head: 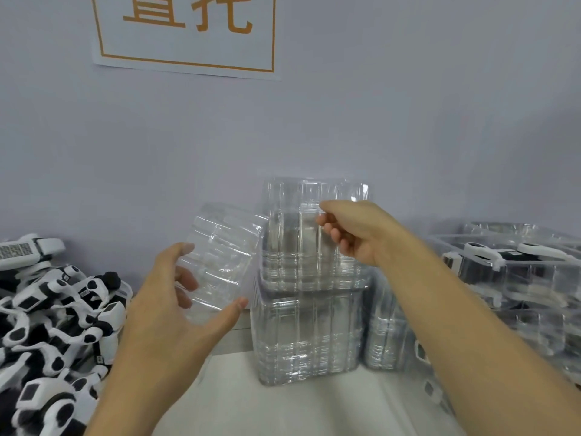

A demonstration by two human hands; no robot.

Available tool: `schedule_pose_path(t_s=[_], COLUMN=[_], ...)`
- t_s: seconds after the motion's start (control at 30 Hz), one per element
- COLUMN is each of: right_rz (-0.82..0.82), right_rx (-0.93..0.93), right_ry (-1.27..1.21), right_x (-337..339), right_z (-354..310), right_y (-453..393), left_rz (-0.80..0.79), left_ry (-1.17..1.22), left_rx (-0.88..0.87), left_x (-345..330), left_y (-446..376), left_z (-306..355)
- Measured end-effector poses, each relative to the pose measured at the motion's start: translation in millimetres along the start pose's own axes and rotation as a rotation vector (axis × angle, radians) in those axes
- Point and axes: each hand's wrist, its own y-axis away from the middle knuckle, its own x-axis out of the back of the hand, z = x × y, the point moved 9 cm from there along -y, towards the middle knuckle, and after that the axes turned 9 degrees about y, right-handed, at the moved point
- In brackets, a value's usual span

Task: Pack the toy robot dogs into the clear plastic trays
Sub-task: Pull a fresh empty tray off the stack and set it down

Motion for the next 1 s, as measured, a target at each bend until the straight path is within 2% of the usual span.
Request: schedule_pose_path(t_s=[0.27,0.47,0.6,0.8,1.0], right_rz=[-0.003,0.089,0.08,0.041,-0.012], right_rx=[0.232,0.38,0.357,0.326,0.329], right_ry=[0.149,-0.012,-0.145,-0.146,-0.337], right_x=[-11,-19,-27,-27,-11], right_z=[-12,12,45,70,68], right_y=[34,79,96,99,94], left_rz=[-0.006,0.032,0.033,0.01,-0.124], left_ry=[-0.006,-0.094,-0.105,-0.23,-0.503], left_rx=[-0.026,-0.088,-0.118,-0.238,-0.451], left_x=[1,6,4,0,-26], left_y=[0,-2,0,4,10], left_z=[5,17,28,52,85])
